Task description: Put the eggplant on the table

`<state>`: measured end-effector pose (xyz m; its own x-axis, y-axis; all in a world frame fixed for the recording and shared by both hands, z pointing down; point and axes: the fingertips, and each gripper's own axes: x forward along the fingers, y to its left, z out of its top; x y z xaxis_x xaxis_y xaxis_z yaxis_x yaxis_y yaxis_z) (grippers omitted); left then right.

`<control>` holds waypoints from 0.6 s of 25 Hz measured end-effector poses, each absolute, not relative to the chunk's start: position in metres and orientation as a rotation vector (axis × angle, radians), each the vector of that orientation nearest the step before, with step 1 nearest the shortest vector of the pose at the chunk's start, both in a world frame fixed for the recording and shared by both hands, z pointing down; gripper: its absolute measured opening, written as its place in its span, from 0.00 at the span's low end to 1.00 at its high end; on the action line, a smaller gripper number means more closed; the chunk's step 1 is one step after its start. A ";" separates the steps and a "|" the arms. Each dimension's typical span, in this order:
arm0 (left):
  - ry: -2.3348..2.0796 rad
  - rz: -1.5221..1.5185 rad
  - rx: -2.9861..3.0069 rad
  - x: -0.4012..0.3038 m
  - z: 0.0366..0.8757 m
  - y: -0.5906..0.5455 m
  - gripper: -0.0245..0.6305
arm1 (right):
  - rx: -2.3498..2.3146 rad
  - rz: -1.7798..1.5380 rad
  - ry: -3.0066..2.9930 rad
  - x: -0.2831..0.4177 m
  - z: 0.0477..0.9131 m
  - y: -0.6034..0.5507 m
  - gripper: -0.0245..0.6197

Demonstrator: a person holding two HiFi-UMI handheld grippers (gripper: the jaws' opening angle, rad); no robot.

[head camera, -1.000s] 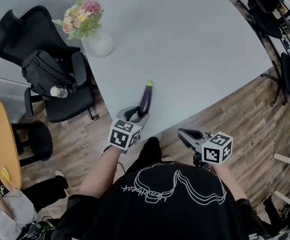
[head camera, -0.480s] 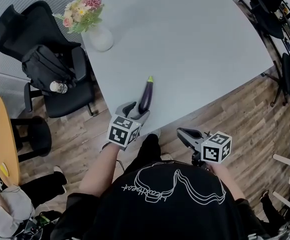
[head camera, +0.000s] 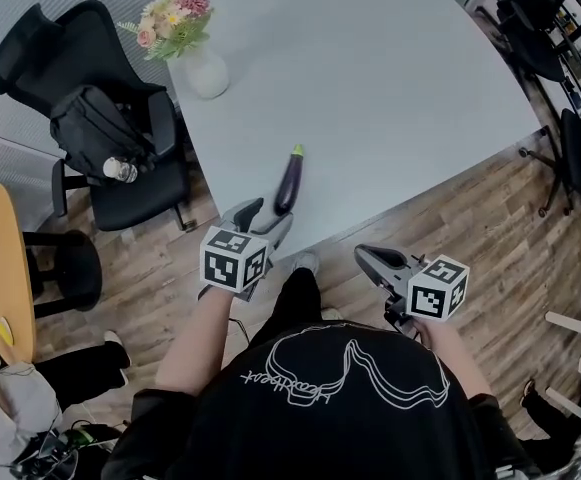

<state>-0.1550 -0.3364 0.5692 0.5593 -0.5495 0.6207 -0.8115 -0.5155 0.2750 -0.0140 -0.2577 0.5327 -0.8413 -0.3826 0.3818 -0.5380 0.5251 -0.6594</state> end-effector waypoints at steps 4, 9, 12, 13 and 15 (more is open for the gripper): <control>-1.116 0.558 2.232 -0.154 0.541 -0.321 0.43 | 0.762 1.123 -2.663 -0.011 0.507 -0.255 0.05; -1.012 0.422 2.319 -0.130 0.490 -0.285 0.42 | 0.755 0.993 -2.768 -0.007 0.468 -0.248 0.05; -0.928 0.382 2.412 -0.110 0.461 -0.255 0.36 | 0.715 0.937 -2.840 -0.009 0.444 -0.236 0.05; -0.915 0.364 2.436 -0.105 0.452 -0.245 0.33 | 0.701 0.922 -2.858 -0.011 0.437 -0.232 0.05; -0.898 0.308 2.474 -0.096 0.433 -0.227 0.24 | 0.670 0.889 -2.886 -0.015 0.425 -0.222 0.05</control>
<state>-0.0962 -0.2267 0.4333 0.7587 -0.5402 0.3640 -0.6499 -0.6658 0.3665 -0.0150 -0.2219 0.4250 -0.9051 -0.3901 0.1692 -0.4177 0.7411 -0.5256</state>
